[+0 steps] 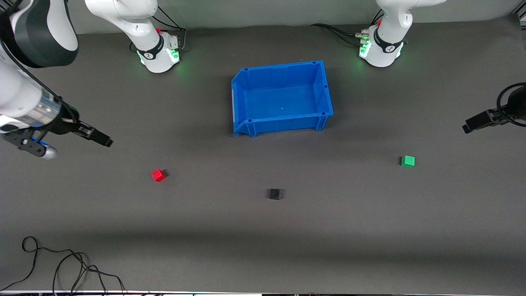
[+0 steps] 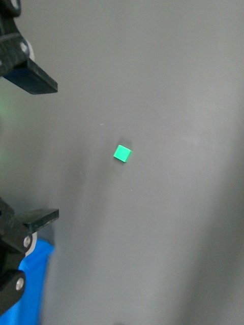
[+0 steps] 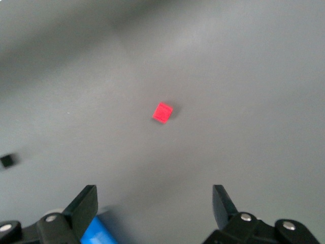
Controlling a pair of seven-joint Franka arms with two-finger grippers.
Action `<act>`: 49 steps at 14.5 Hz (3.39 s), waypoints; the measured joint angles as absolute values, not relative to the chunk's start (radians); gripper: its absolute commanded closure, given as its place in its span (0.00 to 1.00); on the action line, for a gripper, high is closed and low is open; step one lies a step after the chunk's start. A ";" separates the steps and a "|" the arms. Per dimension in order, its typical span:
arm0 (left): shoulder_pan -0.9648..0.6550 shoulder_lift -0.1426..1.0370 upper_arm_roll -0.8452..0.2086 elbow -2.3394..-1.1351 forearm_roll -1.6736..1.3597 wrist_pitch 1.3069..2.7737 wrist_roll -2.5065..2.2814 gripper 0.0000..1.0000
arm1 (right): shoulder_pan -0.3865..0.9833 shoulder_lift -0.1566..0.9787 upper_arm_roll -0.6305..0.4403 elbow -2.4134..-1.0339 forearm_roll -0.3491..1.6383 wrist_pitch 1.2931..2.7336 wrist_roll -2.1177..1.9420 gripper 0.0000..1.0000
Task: Attach green and red cubes to black cube
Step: 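Reach the right gripper down toward the red cube, then grasp the red cube with the right gripper while the left gripper grasps the green cube, then carry the red cube and green cube toward the black cube with both grippers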
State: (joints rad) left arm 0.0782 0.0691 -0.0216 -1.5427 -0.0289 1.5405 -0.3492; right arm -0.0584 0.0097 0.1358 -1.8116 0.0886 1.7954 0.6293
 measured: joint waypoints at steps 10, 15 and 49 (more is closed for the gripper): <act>0.240 0.120 -0.019 -1.621 -0.282 1.522 -1.061 0.00 | -0.023 0.232 0.119 -1.936 0.084 1.974 1.065 0.00; 0.288 0.140 -0.019 -1.849 -0.385 1.769 -1.023 0.00 | 0.005 0.387 0.119 -1.938 0.025 2.111 1.076 0.00; 0.277 0.512 -0.040 -2.028 -0.635 2.299 -0.632 0.76 | 0.136 0.592 -0.006 -1.850 -0.150 2.296 1.318 0.76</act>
State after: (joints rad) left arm 0.2766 0.5122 -0.0404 -2.0282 -0.6350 2.2985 -0.6322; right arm 0.1361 0.5923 -0.0064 -1.8500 -0.1502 2.2960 1.3179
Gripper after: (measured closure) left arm 0.634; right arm 0.608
